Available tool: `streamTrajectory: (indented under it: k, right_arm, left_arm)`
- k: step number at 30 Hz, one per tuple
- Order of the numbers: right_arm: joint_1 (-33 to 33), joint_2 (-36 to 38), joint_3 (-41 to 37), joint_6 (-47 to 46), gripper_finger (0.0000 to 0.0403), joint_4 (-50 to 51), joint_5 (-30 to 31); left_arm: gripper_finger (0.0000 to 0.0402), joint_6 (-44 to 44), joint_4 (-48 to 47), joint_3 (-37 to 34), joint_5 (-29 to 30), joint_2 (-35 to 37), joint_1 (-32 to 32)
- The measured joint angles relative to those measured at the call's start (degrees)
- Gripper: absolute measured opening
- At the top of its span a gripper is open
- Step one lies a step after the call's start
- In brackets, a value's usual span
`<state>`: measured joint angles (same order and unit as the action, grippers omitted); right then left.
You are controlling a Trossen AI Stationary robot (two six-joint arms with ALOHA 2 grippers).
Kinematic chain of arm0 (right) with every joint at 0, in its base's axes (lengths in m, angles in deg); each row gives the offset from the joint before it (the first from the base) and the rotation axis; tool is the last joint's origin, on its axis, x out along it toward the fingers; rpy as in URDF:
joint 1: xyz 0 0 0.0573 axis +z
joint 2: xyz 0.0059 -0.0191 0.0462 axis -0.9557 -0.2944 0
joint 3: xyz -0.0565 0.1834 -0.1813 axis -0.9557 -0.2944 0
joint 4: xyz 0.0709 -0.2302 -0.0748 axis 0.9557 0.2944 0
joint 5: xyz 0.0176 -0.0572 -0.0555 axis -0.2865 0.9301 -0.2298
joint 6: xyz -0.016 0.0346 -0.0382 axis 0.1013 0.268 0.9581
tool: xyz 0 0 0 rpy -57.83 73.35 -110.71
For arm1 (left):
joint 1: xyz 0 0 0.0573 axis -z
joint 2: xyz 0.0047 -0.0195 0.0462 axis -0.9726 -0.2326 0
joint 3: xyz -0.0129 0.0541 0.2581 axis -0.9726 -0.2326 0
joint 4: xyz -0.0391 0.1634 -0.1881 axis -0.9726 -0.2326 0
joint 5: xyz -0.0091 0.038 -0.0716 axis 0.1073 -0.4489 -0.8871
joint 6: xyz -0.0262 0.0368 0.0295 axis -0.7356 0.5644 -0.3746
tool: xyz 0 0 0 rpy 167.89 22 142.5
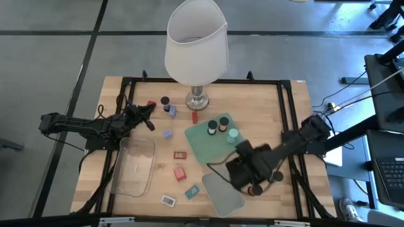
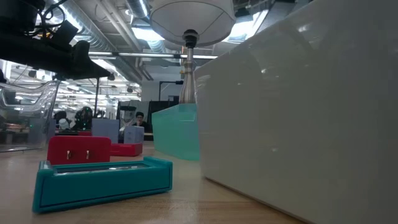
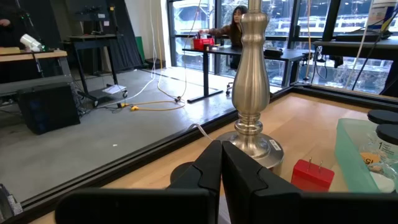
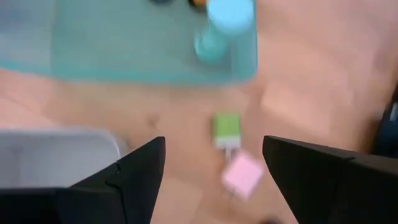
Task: Pick & Place Office items
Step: Put the bottom blue hourglass into the green bin
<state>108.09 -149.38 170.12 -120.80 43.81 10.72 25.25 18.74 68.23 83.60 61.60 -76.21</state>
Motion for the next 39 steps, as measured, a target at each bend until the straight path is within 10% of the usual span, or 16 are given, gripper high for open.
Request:
streamTrajectory:
  k: [11, 39]
  right_arm:
    - [12.50, 0.03, -4.56, -23.77, 0.0272, 0.59, -15.48]
    - [21.76, 14.42, -25.26, -37.52, 0.0341, -8.51, -15.92]
  left_arm:
    - [0.0006, 0.00, 0.02, 0.00, 0.00, -0.01, 0.00]
    - [0.0007, 0.00, 0.00, 0.00, 0.01, -0.01, 0.00]
